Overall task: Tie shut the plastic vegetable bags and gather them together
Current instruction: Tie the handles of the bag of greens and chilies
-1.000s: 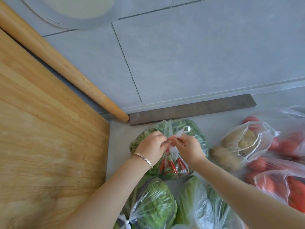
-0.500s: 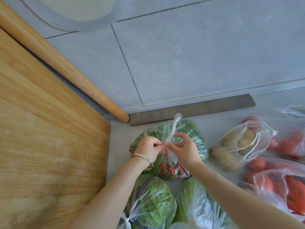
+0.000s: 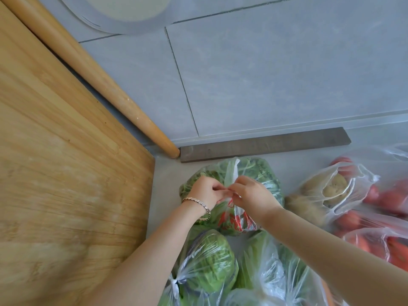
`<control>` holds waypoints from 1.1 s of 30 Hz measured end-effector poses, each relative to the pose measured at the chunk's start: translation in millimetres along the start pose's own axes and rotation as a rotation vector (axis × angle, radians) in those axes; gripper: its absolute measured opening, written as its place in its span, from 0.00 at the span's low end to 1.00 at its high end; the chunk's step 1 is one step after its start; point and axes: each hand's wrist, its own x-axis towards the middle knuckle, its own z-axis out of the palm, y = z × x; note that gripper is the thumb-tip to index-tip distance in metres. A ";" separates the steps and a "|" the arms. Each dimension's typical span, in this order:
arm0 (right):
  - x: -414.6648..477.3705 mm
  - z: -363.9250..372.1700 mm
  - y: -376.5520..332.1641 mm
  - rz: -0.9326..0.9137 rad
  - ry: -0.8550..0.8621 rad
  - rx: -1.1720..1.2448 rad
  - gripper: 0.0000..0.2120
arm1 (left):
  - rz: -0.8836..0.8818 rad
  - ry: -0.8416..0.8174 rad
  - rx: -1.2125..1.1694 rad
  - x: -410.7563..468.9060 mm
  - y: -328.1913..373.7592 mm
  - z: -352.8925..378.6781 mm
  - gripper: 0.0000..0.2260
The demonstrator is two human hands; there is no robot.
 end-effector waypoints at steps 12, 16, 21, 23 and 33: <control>-4.3 -19.7 -8.9 0.360 -0.175 0.435 0.13 | 0.114 0.168 0.011 -15.5 -14.1 14.4 0.10; 4.1 -33.0 -1.5 0.539 -0.390 0.633 0.08 | 0.238 0.242 0.110 -17.7 -14.6 19.6 0.08; -2.5 -40.9 1.6 0.452 -0.502 0.705 0.14 | 0.211 0.241 0.039 -16.1 -15.2 28.0 0.08; -5.9 -31.5 -2.1 0.429 -0.332 0.636 0.10 | 0.115 0.209 -0.033 -12.1 -10.5 27.4 0.09; -17.5 4.1 17.0 -0.173 0.071 -0.085 0.10 | -0.070 0.057 -0.207 -8.8 -6.8 16.2 0.12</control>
